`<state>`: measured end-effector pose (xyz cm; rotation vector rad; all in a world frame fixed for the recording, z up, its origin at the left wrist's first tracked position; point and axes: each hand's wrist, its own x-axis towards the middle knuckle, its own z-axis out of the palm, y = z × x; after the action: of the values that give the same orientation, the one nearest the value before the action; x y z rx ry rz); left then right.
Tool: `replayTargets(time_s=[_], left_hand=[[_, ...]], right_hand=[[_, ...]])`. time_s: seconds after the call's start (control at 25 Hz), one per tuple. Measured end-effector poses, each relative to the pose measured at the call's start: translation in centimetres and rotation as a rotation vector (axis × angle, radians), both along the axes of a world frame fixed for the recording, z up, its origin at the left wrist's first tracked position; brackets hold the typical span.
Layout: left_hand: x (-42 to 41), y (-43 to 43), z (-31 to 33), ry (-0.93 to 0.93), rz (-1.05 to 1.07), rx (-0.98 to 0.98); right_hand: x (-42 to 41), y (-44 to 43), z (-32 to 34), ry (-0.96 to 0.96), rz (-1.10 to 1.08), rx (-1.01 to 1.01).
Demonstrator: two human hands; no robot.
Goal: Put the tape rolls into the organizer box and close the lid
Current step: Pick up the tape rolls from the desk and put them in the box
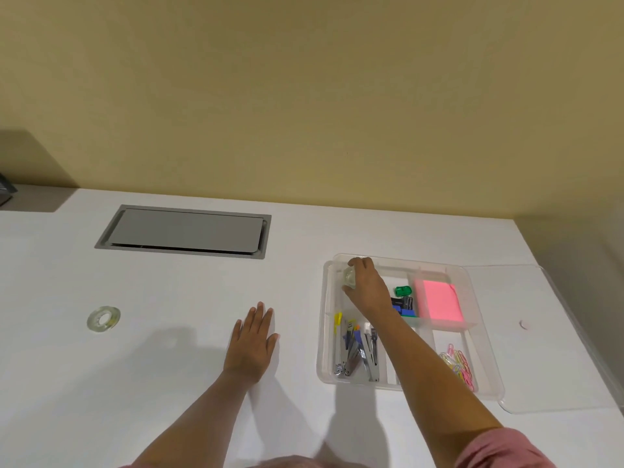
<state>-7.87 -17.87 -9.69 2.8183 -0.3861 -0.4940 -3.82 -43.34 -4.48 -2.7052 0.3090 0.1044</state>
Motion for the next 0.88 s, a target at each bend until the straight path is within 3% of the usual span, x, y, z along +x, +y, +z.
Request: replayTargets(time_s=[0.44, 0.88], left_hand=[[1.8, 0.2, -1.8, -0.031, 0.005, 0.026], [2.0, 0.9, -1.9, -0.051, 0.001, 0.039]], right_hand=[[1.6, 0.0, -2.3, 0.033, 0.086, -0.082], [1.3, -0.1, -1.8, 0.029, 0.019, -0.037]])
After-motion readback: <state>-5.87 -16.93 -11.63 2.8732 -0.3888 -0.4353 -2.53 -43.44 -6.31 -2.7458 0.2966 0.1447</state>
